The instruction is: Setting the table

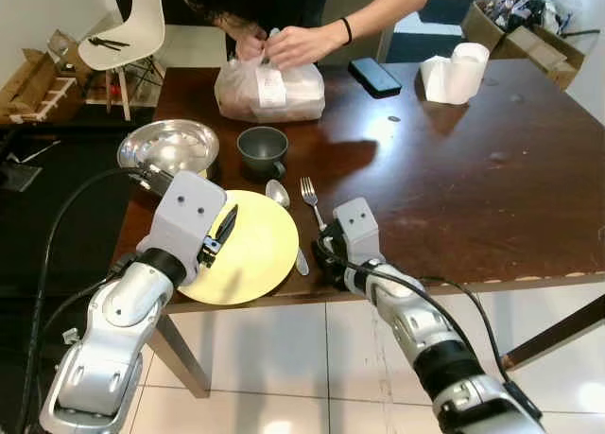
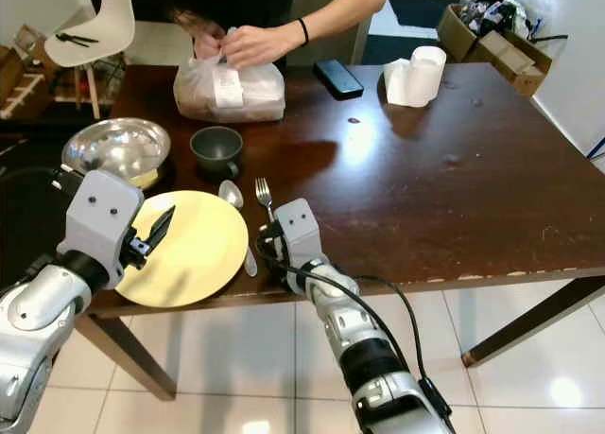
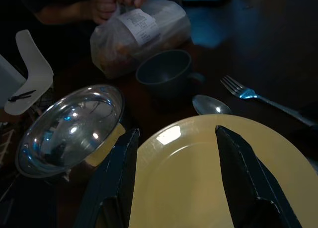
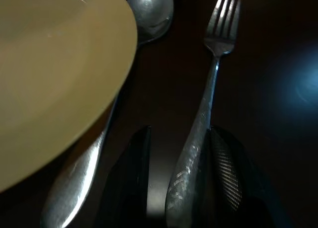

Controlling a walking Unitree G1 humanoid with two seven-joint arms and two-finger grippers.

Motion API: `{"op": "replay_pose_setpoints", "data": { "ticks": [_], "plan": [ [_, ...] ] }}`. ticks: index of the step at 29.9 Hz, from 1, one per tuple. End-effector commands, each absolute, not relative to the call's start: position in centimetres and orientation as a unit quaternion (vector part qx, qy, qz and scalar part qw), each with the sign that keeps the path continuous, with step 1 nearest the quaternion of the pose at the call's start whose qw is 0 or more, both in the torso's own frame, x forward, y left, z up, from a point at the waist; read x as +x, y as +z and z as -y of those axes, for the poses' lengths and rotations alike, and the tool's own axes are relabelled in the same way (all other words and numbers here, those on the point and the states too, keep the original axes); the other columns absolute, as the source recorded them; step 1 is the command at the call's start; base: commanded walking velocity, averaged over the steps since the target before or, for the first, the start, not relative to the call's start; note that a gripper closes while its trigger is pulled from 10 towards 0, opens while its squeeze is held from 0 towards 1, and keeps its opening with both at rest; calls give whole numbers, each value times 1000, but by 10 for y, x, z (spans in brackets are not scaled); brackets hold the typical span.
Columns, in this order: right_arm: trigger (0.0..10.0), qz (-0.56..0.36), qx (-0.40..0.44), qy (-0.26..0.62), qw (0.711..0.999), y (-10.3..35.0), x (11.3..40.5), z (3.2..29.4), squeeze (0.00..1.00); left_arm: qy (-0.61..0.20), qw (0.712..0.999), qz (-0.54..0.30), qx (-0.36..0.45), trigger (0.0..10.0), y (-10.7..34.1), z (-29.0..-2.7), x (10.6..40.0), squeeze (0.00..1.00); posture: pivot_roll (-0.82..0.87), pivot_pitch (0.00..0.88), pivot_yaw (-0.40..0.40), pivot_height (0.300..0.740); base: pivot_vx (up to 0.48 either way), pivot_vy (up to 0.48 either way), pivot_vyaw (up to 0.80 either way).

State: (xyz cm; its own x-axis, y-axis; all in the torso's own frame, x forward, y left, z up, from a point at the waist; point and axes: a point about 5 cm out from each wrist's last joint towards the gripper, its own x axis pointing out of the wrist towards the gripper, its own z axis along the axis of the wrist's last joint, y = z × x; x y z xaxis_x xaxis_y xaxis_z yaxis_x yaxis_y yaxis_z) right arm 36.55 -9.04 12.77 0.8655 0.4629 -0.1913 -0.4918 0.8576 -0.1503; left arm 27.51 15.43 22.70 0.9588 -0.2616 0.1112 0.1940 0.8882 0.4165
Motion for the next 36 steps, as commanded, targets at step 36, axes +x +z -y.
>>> {"op": "replay_pose_setpoints", "data": {
  "ticks": [36],
  "plan": [
    [10000,-223,-216,282,908,73,349,114,0,-118,972,67,194,10000,224,-151,277,0,86,147,38,740,0,0,0]
  ]
}}
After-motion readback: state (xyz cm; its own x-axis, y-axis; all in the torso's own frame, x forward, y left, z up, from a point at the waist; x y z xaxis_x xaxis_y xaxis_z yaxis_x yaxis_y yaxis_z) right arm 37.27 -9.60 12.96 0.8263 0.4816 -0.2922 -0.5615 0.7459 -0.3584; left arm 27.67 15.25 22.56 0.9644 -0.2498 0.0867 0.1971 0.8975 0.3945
